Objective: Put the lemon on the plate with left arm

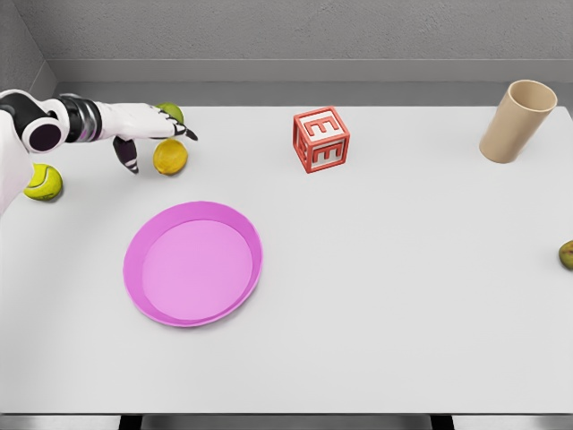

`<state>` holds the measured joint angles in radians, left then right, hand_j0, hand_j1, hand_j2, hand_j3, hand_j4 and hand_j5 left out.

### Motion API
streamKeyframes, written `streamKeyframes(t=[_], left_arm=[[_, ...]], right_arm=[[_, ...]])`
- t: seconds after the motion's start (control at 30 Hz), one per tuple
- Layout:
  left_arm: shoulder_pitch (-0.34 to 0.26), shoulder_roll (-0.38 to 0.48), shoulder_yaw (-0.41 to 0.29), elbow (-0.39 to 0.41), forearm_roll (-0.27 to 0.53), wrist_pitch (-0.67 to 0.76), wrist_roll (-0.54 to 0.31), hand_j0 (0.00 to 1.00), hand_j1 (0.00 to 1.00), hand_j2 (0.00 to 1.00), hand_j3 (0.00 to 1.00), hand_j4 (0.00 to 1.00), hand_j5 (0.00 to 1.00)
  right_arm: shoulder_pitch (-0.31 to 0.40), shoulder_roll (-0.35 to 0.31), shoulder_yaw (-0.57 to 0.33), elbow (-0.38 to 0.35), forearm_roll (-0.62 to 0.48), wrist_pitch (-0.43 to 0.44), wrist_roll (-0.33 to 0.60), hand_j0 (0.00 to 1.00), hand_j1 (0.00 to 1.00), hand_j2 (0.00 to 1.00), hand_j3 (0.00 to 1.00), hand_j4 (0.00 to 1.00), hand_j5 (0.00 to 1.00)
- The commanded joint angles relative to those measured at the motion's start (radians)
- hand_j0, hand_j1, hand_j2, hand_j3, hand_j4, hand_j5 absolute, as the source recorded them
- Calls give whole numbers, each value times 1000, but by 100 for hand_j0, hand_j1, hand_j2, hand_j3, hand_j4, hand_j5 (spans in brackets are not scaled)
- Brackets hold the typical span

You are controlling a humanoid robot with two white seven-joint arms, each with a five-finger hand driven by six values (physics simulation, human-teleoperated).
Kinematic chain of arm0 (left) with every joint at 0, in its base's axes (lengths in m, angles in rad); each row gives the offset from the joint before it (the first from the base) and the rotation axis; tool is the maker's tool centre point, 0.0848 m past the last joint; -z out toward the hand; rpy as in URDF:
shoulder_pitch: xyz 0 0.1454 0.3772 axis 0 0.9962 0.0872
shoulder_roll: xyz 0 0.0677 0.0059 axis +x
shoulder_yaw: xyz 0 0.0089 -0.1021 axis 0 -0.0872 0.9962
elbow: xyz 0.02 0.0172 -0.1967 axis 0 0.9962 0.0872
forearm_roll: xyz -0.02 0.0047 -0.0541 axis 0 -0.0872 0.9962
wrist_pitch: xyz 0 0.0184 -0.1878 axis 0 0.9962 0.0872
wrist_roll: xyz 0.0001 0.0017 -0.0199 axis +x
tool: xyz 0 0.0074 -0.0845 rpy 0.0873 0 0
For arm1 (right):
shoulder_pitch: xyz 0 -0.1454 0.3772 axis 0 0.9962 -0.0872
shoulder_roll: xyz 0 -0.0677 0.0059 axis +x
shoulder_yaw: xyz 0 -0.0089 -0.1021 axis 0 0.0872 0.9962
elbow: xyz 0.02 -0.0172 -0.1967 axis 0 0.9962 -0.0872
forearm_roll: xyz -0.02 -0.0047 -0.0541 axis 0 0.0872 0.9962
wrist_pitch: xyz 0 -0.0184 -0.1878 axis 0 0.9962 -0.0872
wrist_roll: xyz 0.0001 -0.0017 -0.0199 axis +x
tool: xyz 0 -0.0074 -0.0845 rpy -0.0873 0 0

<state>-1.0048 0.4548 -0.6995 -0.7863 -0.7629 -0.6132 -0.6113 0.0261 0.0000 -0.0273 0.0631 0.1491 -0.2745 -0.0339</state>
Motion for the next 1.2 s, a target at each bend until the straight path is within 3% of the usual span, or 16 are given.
streamKeyframes(t=[0.0,1.17], left_arm=[[0,-5,3,12,-1,2,0,100,100,100,100,100,100],[-9,-77,-6,76,-49,2,0,100,100,100,100,100,100]], right_arm=[[0,0,0,0,0,0,0,100,100,100,100,100,100],[0,0,0,0,0,0,0,100,100,100,100,100,100]])
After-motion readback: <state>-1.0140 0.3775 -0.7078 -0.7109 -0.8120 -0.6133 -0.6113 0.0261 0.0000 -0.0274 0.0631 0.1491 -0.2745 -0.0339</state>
